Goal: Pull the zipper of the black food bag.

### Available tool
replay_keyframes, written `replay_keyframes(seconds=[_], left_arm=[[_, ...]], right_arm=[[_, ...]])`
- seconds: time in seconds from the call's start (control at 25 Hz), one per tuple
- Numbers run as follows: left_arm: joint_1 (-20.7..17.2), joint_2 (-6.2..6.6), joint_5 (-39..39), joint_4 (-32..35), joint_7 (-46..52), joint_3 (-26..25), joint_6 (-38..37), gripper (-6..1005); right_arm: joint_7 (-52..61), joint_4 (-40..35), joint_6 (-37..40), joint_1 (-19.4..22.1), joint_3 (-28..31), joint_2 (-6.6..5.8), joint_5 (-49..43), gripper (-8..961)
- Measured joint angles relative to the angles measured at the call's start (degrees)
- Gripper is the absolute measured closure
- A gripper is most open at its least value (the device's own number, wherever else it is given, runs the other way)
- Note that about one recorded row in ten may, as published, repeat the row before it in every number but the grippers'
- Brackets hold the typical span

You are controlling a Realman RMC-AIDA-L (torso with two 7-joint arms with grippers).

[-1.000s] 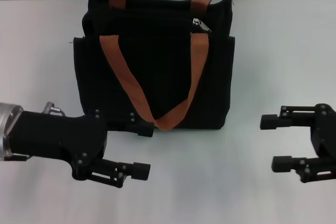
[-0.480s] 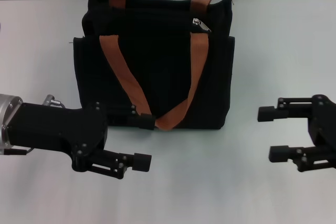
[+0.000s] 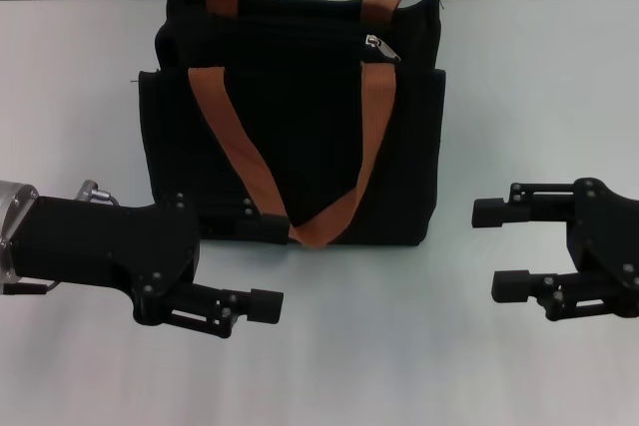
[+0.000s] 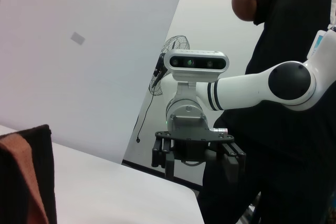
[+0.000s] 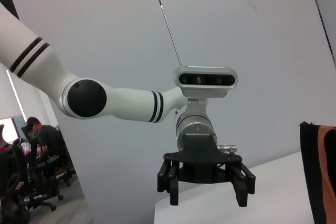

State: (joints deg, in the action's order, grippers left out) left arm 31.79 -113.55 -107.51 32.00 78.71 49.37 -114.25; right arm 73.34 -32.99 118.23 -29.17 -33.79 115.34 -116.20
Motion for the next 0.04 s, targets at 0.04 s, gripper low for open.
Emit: replay_keyframes(seconds=[0.04], left_arm=[[0.0, 0.0, 0.0, 0.0, 0.0, 0.0, 0.0, 186]], right_arm=[[0.0, 0.0, 0.0, 0.0, 0.0, 0.0, 0.0, 226]])
